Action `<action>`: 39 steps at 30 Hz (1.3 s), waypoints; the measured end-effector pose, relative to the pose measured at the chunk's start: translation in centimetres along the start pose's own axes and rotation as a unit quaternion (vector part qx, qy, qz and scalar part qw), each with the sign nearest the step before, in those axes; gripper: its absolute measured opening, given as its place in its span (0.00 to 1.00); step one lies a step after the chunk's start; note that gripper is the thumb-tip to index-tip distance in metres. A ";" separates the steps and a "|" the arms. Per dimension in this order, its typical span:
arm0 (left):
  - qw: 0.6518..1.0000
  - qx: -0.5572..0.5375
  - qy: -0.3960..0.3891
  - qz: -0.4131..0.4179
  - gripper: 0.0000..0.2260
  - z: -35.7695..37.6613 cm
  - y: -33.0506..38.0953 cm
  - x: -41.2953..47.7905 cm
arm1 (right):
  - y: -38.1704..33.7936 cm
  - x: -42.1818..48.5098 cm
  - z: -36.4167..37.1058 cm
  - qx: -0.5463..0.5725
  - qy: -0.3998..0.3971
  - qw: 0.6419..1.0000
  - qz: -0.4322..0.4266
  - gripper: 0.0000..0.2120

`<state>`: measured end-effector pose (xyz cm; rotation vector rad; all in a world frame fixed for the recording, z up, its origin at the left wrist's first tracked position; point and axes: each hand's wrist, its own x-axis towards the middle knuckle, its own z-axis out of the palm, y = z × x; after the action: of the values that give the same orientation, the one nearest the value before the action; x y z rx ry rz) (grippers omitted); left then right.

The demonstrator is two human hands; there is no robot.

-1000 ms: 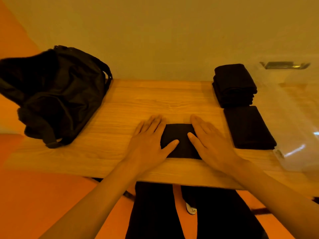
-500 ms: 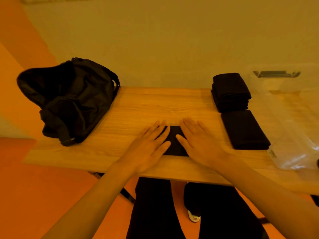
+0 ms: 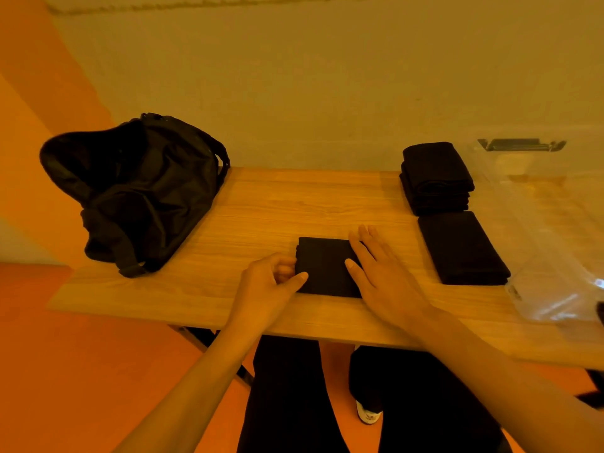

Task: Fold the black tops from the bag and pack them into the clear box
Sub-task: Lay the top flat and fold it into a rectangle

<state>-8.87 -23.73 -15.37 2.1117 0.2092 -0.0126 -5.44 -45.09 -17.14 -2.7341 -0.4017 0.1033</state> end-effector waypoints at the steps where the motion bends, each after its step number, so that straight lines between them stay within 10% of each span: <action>1: 1.000 -0.016 -0.002 -0.013 0.10 0.1 0.1 0.1 | 0.0 0.0 -0.1 0.000 -0.002 1.000 -0.002 0.30; 8: 0.998 0.004 0.034 -0.048 0.06 -0.1 0.4 0.9 | -0.2 -0.1 -1.0 -0.051 -0.010 0.998 -0.022 0.31; 11: 0.979 0.072 0.122 0.147 0.09 -0.2 0.5 1.3 | -0.3 0.1 -1.8 -0.109 0.018 0.992 -0.055 0.33; 14: 0.927 0.254 -0.037 0.275 0.25 0.3 1.3 2.1 | 0.0 0.5 -1.4 -0.106 0.006 0.992 -0.064 0.38; 18: 0.864 0.417 -0.161 0.233 0.36 0.8 -0.2 3.1 | 0.5 0.4 -0.8 -0.074 -0.017 0.996 -0.047 0.32; 25: 0.986 0.135 -0.048 0.086 0.24 -1.6 1.4 4.1 | -0.1 2.4 -5.5 0.037 -0.005 0.999 -0.003 0.24; 31: 0.945 0.240 -0.221 -0.023 0.20 -1.7 4.8 7.9 | 0.1 7.6 -9.1 -0.067 -0.267 0.960 0.055 0.28; 39: 0.923 0.252 -0.287 -0.055 0.19 -1.6 5.6 9.6 | 0.8 8.8 -9.5 -0.023 -0.357 0.932 0.060 0.12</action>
<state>1.30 -23.85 -10.66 2.4931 -0.0381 -0.8212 4.40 -46.61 -8.79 -2.6771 -0.4207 1.1508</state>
